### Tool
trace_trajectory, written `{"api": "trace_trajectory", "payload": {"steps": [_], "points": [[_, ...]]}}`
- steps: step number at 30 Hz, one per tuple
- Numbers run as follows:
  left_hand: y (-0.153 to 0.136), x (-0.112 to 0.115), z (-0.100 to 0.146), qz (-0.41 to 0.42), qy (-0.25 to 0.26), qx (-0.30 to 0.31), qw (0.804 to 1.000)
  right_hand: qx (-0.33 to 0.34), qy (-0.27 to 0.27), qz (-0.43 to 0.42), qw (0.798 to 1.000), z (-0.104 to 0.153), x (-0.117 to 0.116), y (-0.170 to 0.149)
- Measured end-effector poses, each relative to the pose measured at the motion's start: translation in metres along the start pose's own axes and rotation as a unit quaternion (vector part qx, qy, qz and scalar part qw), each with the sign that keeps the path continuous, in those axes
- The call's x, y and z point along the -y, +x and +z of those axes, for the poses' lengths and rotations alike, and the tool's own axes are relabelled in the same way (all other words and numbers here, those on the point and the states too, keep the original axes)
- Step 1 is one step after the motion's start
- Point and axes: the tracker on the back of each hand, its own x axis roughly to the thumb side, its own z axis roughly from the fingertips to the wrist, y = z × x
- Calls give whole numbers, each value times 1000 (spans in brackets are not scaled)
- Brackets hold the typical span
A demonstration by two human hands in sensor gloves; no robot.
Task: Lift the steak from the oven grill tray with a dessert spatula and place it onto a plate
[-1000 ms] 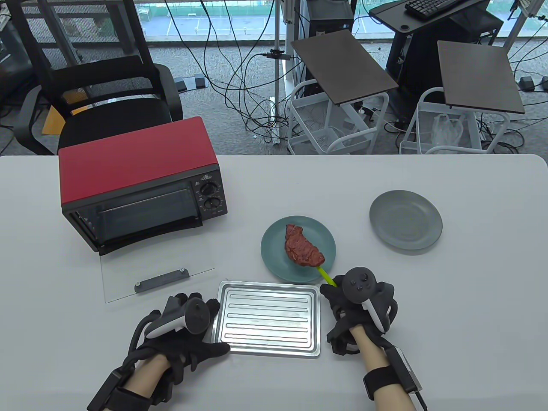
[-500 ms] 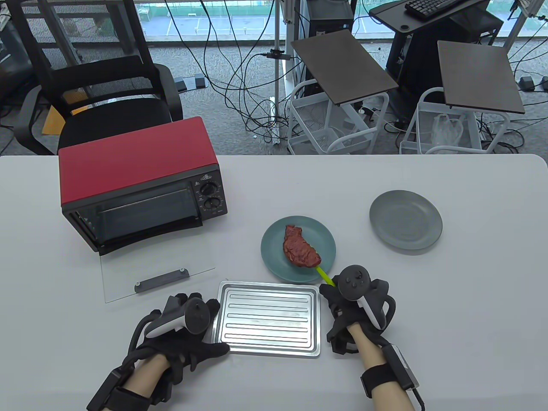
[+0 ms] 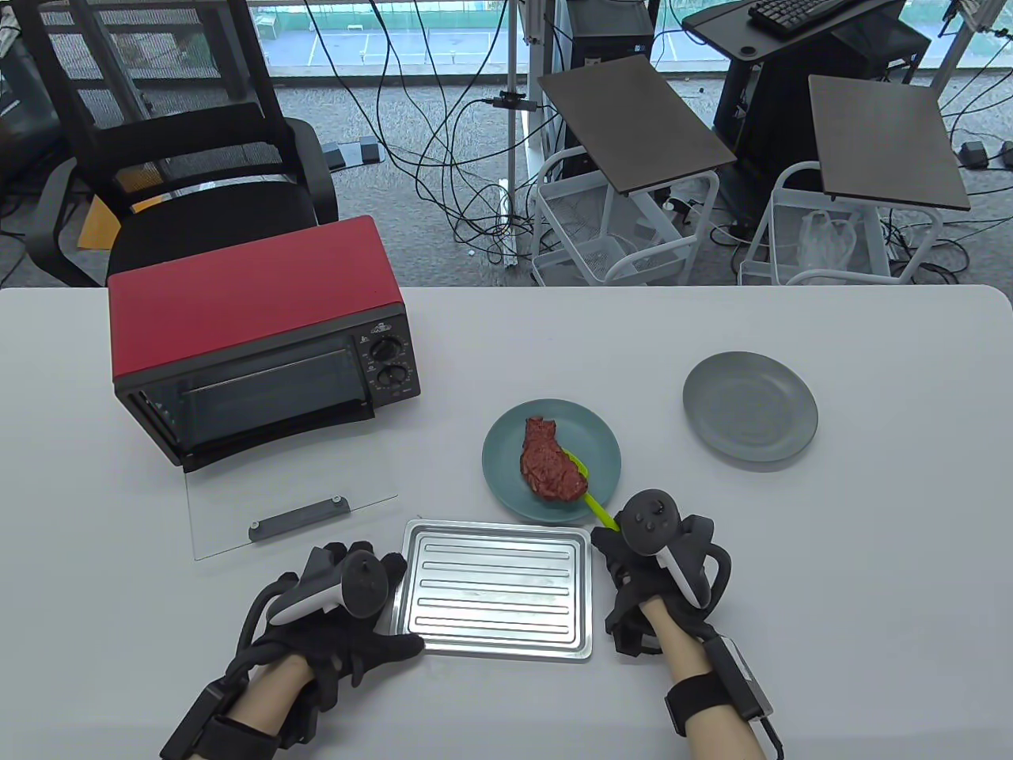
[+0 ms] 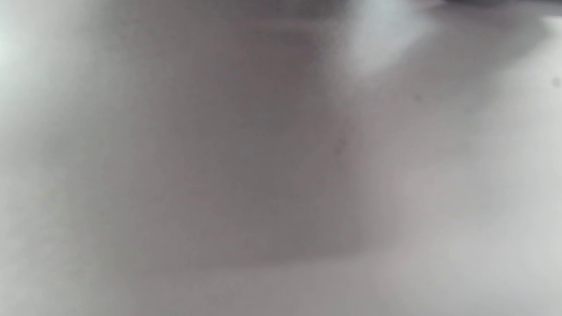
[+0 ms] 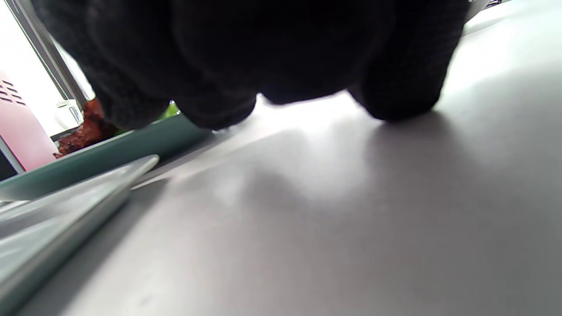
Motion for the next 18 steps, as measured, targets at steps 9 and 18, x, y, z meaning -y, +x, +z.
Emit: {"api": "trace_trajectory", "payload": {"steps": [9,18], "points": [[0,0,0,0,0,0,1000,-6,0,25,1000,-1,3,1],[0,0,0,0,0,0,1000,11,-20,101,995,0,15,7]]}}
